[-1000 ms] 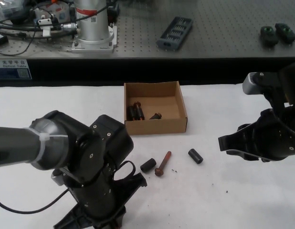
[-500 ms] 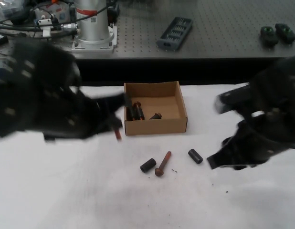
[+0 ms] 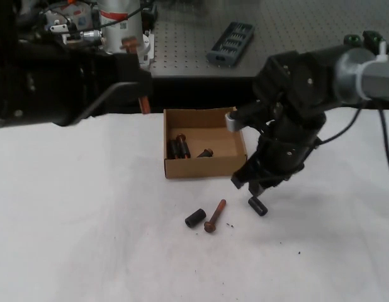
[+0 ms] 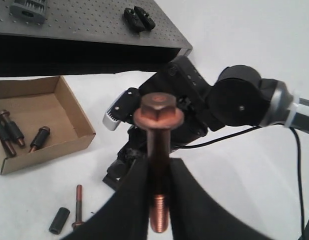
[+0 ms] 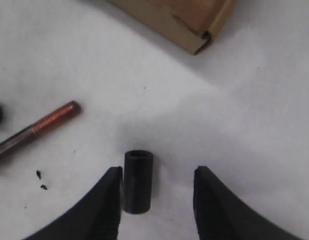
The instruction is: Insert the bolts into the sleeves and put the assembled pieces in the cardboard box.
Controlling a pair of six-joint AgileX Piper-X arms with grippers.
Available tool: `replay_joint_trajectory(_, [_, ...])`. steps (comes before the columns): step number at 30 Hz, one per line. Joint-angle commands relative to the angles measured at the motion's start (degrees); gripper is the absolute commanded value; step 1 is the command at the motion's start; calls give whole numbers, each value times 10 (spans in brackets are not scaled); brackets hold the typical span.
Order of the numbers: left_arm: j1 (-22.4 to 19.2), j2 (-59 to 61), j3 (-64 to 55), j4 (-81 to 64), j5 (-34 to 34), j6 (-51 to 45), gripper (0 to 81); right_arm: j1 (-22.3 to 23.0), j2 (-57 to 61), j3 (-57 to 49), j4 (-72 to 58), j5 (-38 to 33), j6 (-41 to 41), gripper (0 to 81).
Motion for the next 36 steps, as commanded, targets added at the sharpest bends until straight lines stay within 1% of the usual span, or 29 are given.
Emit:
replay_joint_trajectory(1, [1,-19,-3,-9,5,8,6,-3,14,-19,11,-2,-5,342])
replay_joint_trajectory(9, [1,-27,-3,-8,6,8,6,-3,37,-22,31,-14,-1,342])
replay_joint_trajectory(16, [1,-27,-3,-8,13,6,6,18,58,-22,32,-14,2,337])
replay_joint_trajectory(18, [1,-27,-3,-8,23,4,6,26,62,-22,32,-13,3,312])
replay_joint_trajectory(21, [1,-27,-3,-8,33,4,6,35,66,-22,36,-5,5,250])
replay_joint_trajectory(23, [1,-27,-3,-8,34,4,6,40,66,-22,40,8,5,209])
replay_joint_trajectory(28, [1,-27,-3,-8,34,4,6,43,66,-22,61,53,5,140])
replay_joint_trajectory(32, [1,-27,-3,-8,34,4,6,43,66,-22,75,62,5,106])
replay_joint_trajectory(36, [1,-27,-3,-8,32,4,6,43,51,-22,76,43,-1,104])
